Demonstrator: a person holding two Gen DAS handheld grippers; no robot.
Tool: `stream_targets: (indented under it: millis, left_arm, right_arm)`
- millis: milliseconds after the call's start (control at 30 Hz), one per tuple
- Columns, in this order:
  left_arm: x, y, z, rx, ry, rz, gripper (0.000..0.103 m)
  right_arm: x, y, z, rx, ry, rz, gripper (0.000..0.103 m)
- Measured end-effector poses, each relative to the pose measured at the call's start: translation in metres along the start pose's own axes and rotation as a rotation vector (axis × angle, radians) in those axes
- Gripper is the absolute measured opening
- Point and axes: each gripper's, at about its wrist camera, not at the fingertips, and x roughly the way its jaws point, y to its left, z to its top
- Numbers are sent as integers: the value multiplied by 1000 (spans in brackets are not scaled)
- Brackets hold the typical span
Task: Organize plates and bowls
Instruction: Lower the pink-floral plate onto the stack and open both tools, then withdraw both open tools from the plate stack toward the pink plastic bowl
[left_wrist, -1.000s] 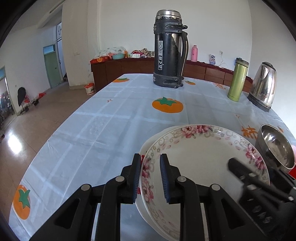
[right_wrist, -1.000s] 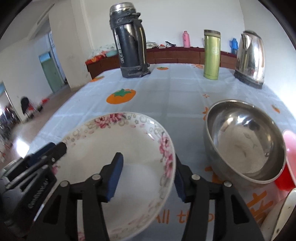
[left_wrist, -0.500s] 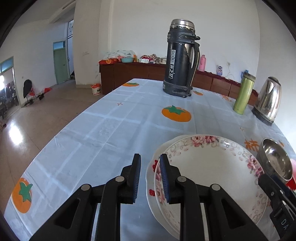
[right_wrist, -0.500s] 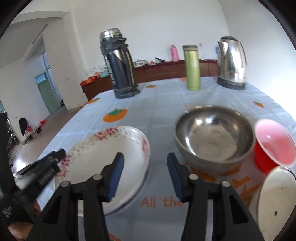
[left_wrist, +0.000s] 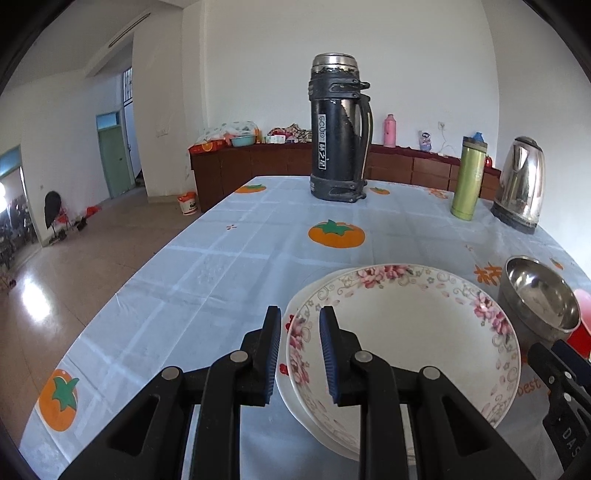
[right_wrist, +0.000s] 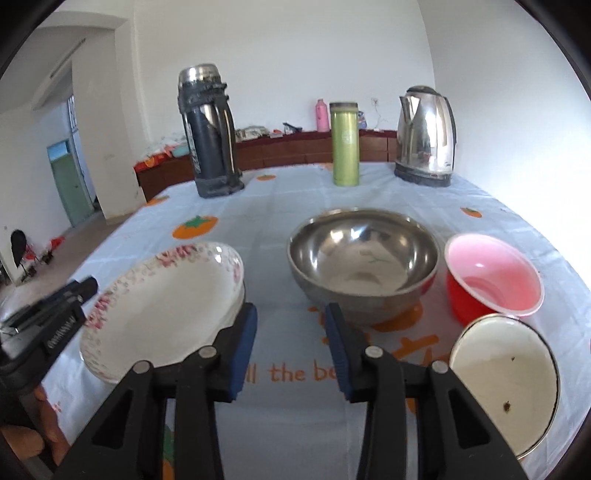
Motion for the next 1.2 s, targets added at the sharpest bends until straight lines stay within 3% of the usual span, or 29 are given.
stream_targets:
  millis: [433, 600, 800, 867, 933, 1000, 1200]
  left_arm:
    - [2, -7, -3, 34, 1, 39, 28]
    - [-1, -9, -3, 48, -21, 59, 40]
    - [-1, -10, -3, 57, -31, 71, 46]
    - [-1, -10, -3, 56, -31, 71, 47]
    - [-1, -10, -3, 55, -31, 72, 55]
    - [-2, -10, -3, 52, -34, 74, 62]
    - [-3, -8, -3, 40, -44, 77, 64]
  right_arm:
    - [18, 12, 2, -30, 67, 5, 38]
    - [25, 17, 3, -41, 96, -13, 35]
    - [32, 23, 3, -75, 128, -62, 33]
    - [35, 20, 3, -62, 145, -47, 32]
    - [36, 16, 3, -42, 150, -24, 33]
    - [33, 13, 3, -24, 136, -2, 33]
    - [11, 9, 1, 4, 39, 29, 36]
